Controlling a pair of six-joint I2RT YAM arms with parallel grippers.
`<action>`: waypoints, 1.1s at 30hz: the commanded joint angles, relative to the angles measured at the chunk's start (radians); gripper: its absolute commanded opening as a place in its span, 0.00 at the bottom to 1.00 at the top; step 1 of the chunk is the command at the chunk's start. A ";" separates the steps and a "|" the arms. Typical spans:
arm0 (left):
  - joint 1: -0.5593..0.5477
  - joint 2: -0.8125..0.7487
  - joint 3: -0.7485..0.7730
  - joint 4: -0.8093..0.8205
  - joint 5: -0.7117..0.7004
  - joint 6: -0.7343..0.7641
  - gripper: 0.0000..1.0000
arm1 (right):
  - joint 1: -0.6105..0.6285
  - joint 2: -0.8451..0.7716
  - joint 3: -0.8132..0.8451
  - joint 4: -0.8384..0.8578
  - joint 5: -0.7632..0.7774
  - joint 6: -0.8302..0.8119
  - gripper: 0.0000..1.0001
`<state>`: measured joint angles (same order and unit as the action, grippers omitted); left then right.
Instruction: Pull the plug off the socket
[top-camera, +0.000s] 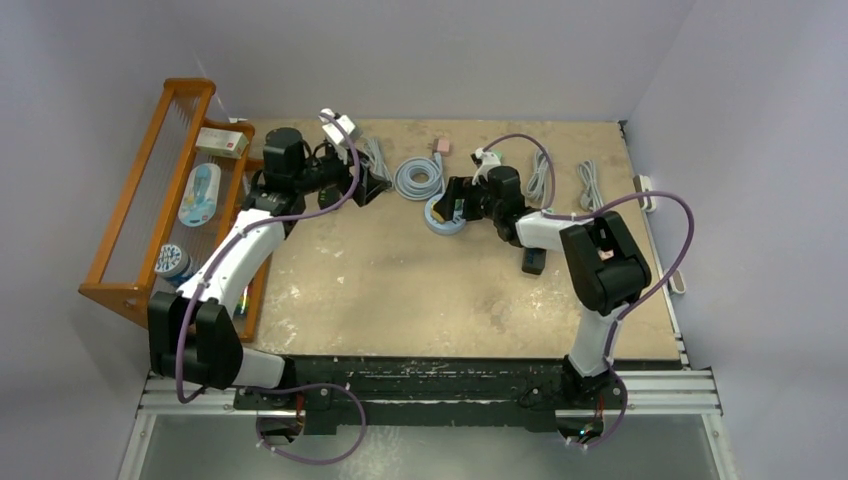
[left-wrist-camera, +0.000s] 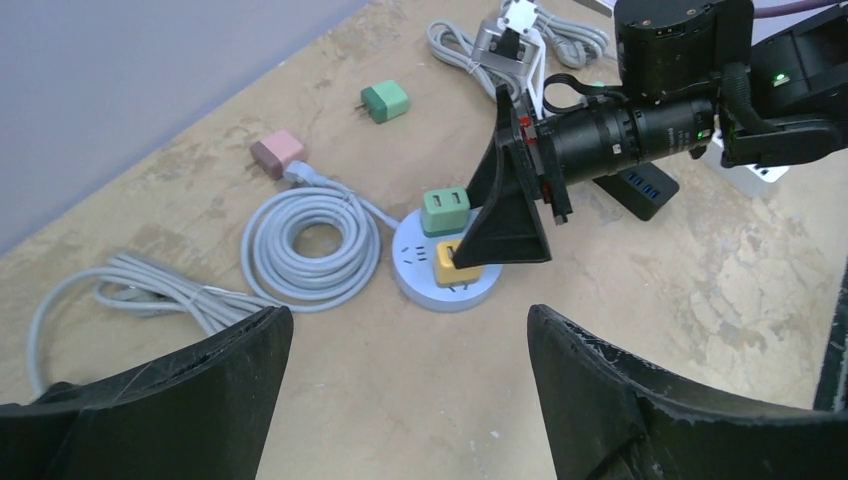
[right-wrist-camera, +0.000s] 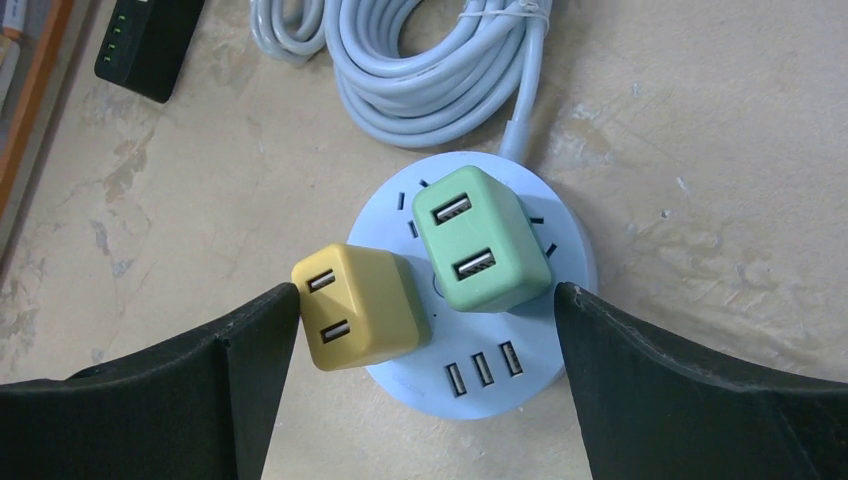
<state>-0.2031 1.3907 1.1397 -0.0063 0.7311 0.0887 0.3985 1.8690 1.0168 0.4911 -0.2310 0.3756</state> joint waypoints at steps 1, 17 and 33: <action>0.008 0.018 -0.058 0.183 0.055 -0.105 0.87 | -0.015 0.058 0.024 0.041 0.017 -0.022 0.95; 0.008 0.280 -0.038 0.354 -0.196 -0.429 0.60 | -0.007 0.094 0.032 0.033 0.035 -0.041 0.76; 0.008 0.437 -0.023 0.437 -0.358 -0.648 0.56 | -0.005 0.009 -0.057 0.202 -0.103 -0.150 0.85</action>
<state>-0.2028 1.8065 1.0821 0.3515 0.4141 -0.4900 0.3916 1.8935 0.9535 0.6502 -0.2729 0.2829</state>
